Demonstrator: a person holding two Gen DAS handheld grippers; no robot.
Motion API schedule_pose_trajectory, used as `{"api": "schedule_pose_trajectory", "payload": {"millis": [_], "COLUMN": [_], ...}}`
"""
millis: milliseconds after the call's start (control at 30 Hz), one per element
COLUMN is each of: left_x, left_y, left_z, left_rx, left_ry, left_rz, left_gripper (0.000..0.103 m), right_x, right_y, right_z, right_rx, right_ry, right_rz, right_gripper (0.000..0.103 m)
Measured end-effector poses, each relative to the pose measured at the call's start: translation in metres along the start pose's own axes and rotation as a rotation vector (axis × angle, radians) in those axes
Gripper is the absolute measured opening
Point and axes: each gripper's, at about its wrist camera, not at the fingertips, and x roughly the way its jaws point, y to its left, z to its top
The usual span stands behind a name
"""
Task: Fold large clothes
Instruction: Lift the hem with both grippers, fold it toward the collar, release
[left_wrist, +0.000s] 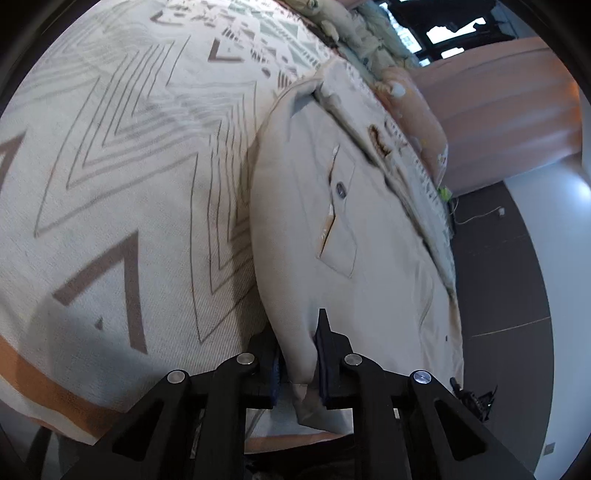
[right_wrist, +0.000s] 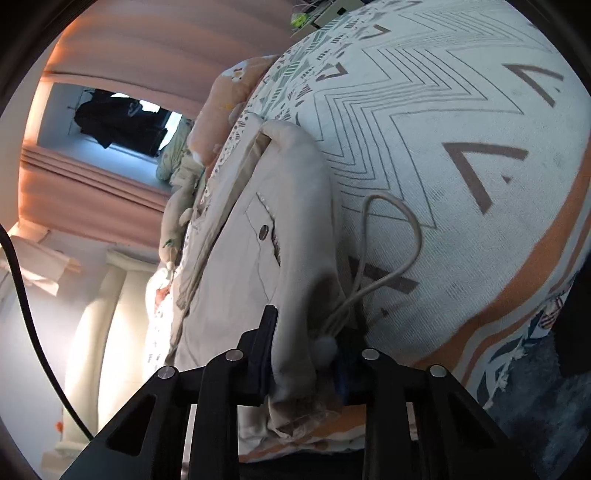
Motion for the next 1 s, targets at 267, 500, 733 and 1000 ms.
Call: {"api": "schedule_pose_trajectory", "payload": {"millis": [267, 500, 733, 1000], "left_x": [-0.04, -0.089, -0.143, -0.205], "left_y": [-0.009, -0.028, -0.037, -0.043], "left_z": [-0.01, -0.024, -0.043, -0.07], "left_rx": [-0.001, 0.01, 0.012, 0.027], "left_ry": [-0.078, -0.133, -0.194, -0.271], "left_rz": [-0.065, -0.145, -0.214, -0.265], "left_gripper": [0.011, 0.011, 0.011, 0.01], "right_x": [-0.034, -0.078, -0.126, -0.174], "right_y": [0.022, 0.061, 0.087, 0.111], "right_z": [-0.005, -0.016, -0.039, -0.067], "right_rx": [-0.038, -0.1, -0.154, -0.198], "right_ry": [-0.051, -0.08, -0.103, -0.119], "right_rz": [0.066, 0.151, 0.215, 0.278], "right_gripper": [0.015, 0.015, 0.015, 0.015]}}
